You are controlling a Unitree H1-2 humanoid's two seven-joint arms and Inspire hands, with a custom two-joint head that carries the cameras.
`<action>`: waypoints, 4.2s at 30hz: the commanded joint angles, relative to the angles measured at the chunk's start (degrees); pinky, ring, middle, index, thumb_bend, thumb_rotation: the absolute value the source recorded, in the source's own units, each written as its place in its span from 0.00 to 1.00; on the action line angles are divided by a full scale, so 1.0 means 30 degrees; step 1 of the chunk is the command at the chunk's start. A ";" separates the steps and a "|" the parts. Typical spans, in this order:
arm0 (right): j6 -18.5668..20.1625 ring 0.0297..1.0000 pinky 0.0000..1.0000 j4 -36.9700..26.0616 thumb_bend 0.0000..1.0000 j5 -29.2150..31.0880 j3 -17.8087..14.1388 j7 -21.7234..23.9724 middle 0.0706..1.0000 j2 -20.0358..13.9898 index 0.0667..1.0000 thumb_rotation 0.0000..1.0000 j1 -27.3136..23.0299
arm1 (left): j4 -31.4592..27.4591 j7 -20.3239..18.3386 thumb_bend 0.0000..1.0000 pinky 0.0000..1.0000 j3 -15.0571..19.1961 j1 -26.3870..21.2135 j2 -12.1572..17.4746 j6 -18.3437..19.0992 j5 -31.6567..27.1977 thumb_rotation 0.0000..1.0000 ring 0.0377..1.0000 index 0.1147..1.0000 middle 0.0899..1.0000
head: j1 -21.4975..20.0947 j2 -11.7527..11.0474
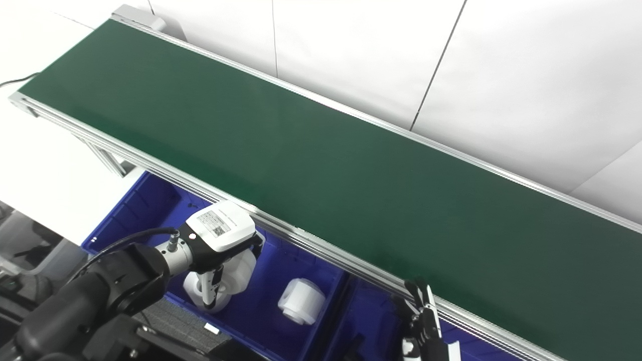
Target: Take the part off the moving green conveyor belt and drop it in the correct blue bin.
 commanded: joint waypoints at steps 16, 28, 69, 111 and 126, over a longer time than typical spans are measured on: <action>-0.0325 0.80 0.79 -0.0158 0.78 0.0087 -0.0024 0.0077 0.90 0.0259 0.96 0.99 -0.0036 | -0.0502 0.0583 1.00 0.88 0.0278 0.0303 0.0225 -0.0395 0.0970 0.57 0.96 0.94 0.97 | -0.0178 -0.0093; -0.0313 0.80 0.79 -0.0335 0.76 0.0084 -0.0008 0.0078 0.91 0.0257 0.96 0.98 0.0073 | -0.0786 0.0972 1.00 1.00 0.0448 0.0624 0.0361 -0.0877 -0.0530 0.68 1.00 1.00 1.00 | -0.0338 -0.0079; 0.0075 0.80 0.78 -0.0754 0.78 -0.0047 -0.0048 0.0118 0.90 0.0178 0.96 1.00 0.0253 | -0.4473 0.2725 1.00 0.97 0.2495 0.1411 -0.1940 -0.2974 -0.5243 0.45 1.00 0.93 0.97 | -0.0460 0.0061; 0.0302 0.80 0.77 -0.0856 0.77 0.0060 -0.0180 0.0301 0.90 0.0197 0.95 0.99 0.0332 | -0.3908 0.9353 0.97 0.53 0.2534 0.2279 -0.4911 -0.6092 -1.5105 0.43 0.65 0.70 0.72 | -0.0526 0.0123; -0.0494 0.82 0.80 -0.0950 0.81 -0.0186 -0.0104 0.0390 0.91 0.0167 0.94 1.00 0.0092 | -0.3136 0.7239 1.00 0.84 0.0965 0.0952 -0.5676 -0.5287 -1.4620 0.80 0.97 1.00 1.00 | -0.3841 -0.0260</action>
